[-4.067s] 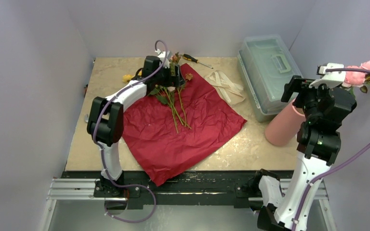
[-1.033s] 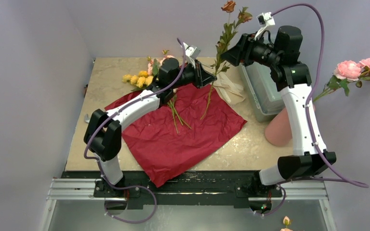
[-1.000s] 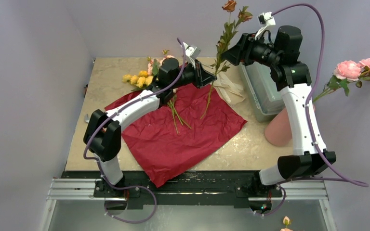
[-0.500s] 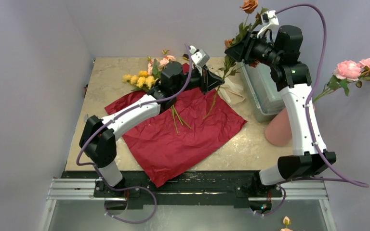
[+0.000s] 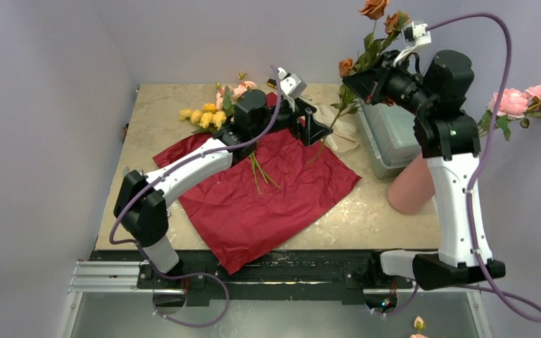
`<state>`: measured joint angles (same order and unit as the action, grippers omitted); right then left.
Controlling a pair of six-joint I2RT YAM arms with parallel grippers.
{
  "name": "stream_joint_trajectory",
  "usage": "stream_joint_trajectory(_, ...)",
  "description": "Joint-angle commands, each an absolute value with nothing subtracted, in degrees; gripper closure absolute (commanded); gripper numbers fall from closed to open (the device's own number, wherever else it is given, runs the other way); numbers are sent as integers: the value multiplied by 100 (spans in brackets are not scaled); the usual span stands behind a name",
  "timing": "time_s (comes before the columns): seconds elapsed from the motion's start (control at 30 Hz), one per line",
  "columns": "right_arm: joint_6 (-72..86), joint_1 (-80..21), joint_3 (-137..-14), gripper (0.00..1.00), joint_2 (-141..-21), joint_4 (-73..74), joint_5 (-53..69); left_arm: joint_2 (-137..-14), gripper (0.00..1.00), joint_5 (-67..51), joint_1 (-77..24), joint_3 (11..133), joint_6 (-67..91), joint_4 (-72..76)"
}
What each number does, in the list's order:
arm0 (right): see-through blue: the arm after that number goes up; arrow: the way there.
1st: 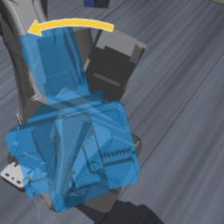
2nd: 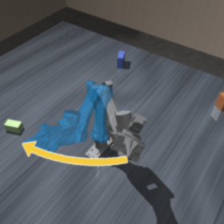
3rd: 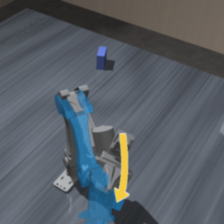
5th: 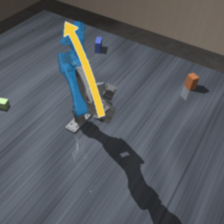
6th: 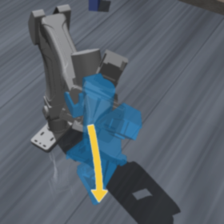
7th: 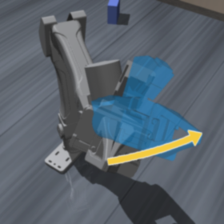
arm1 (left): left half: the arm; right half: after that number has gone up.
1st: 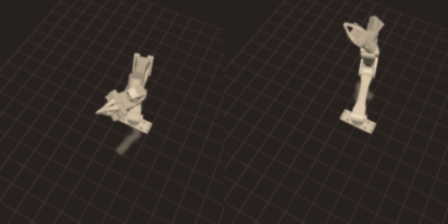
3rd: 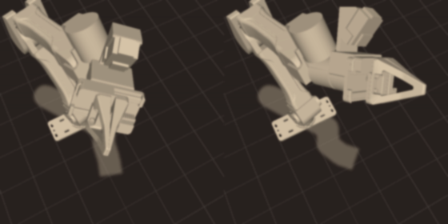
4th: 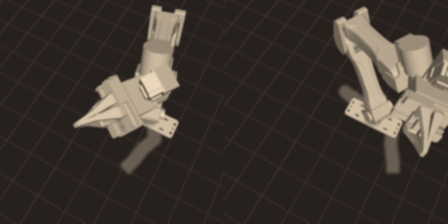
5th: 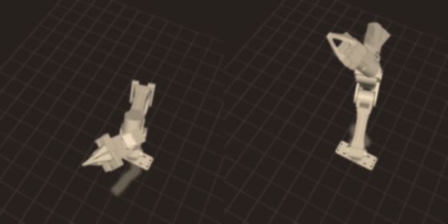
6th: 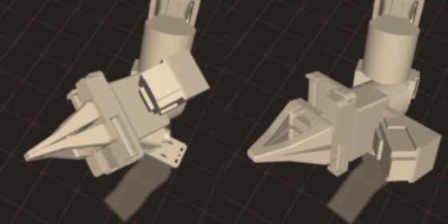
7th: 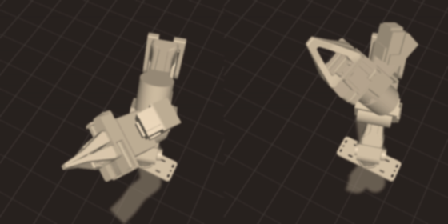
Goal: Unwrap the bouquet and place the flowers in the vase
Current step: Insert the fake flower into the vase.
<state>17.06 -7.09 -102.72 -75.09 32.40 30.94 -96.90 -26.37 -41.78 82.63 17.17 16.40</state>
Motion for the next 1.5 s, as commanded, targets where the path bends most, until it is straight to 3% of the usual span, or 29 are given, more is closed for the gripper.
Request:
stream_joint_trajectory(0.0, 1082, -607, -10249, 100, -6952, 3412, 2773, -9407, 0, -2747, -4117, 8482, 1720, 1406)
stream_joint_trajectory(0.43, 36, 1124, -10313, 100, -5655, 4258, 2386, -9475, 0, -2105, -3706, 8153, 2465, 1397)
stream_joint_trajectory(0.8, -435, 2064, -10960, 100, -5482, 4578, 1894, -9821, 0, -1995, -3708, 8477, 2507, 683)
stream_joint_trajectory(1.3, -1054, 2338, -11826, 100, -6249, 4379, 387, -9472, 0, -1865, -3707, 7945, 2540, 700)
stream_joint_trajectory(1.47, -1137, 2344, -11351, 100, -6347, 4283, 342, -9427, 0, -1646, -3697, 7929, 2387, 635)
